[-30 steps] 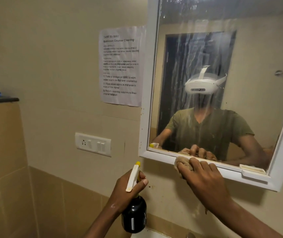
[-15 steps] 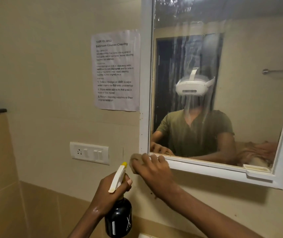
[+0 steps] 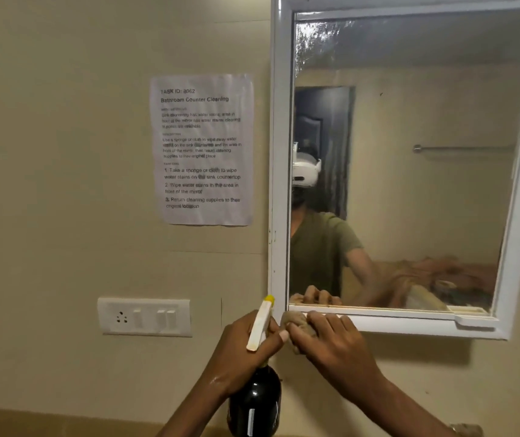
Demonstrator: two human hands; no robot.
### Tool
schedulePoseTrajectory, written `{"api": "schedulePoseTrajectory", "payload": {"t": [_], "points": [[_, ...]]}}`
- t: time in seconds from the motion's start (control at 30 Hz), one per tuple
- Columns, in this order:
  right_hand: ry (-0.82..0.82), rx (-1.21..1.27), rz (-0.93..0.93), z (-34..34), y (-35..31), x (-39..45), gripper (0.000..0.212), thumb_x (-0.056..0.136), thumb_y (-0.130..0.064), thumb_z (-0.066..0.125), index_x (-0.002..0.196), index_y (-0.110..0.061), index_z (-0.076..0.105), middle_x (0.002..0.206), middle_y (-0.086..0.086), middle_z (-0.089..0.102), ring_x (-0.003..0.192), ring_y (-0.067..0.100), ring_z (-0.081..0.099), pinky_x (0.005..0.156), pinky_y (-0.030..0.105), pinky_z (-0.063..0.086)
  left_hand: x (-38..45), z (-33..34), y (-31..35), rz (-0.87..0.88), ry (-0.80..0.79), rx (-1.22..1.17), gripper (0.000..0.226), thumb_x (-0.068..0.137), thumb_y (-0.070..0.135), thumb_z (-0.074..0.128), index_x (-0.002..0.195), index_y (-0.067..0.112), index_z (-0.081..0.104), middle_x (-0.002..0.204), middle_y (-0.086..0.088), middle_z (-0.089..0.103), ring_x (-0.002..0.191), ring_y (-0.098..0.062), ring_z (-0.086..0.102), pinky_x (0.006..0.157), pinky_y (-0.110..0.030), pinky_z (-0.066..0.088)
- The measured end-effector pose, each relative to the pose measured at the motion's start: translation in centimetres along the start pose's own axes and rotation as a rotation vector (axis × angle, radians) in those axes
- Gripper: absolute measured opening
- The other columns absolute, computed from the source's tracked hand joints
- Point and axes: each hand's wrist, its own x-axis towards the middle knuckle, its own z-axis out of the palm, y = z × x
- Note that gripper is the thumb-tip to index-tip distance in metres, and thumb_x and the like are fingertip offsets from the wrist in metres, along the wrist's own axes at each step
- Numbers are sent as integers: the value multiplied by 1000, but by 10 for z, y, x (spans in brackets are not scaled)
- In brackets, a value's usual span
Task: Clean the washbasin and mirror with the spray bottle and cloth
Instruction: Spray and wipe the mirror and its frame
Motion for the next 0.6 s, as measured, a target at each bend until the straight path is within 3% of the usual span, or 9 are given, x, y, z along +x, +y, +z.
{"api": "schedulePoseTrajectory", "payload": {"t": [0.13, 0.23, 0.3, 0.4, 0.47, 0.6], "points": [[-8, -11, 28, -4, -4, 2, 27, 91, -21, 48, 115, -26, 60, 100, 10, 65, 77, 28, 61, 64, 38, 53, -2, -5, 3, -6, 18, -20, 40, 70, 56, 59, 72, 16, 63, 68, -8, 68, 62, -23, 63, 63, -38, 53], [-33, 30, 76, -6, -12, 11, 27, 91, -27, 50, 116, -27, 59, 102, 7, 65, 81, 26, 62, 67, 38, 52, -1, -16, 15, 20, -16, -94, 33, 72, 55, 60, 74, 22, 64, 70, -3, 66, 62, -14, 59, 58, -29, 47], [-30, 75, 152, -10, -16, 29, 31, 89, -27, 56, 120, -27, 57, 106, 7, 63, 84, 27, 61, 70, 39, 50, 3, -26, 27, 40, -14, -129, 34, 71, 56, 60, 77, 23, 64, 76, -6, 67, 68, -17, 61, 62, -27, 46], [82, 125, 297, -31, -5, 83, 36, 88, -29, 53, 123, -23, 55, 108, 11, 60, 89, 33, 57, 76, 43, 49, 9, -42, 47, 77, 23, -143, 41, 69, 56, 60, 78, 16, 65, 81, -12, 70, 77, -27, 64, 72, -37, 51], [170, 123, 350, -52, 12, 126, 36, 89, -33, 45, 122, -21, 54, 106, 12, 57, 87, 32, 54, 71, 40, 46, 15, -50, 57, 82, 44, -144, 44, 68, 55, 59, 78, 13, 65, 81, -13, 70, 77, -28, 64, 71, -36, 51], [150, 92, 316, -64, 25, 153, 24, 94, -28, 50, 117, -21, 54, 102, 10, 56, 85, 28, 53, 70, 37, 45, 26, -56, 67, 65, 65, -104, 43, 67, 54, 59, 75, 12, 64, 76, -11, 70, 65, -15, 62, 66, -28, 50]]}}
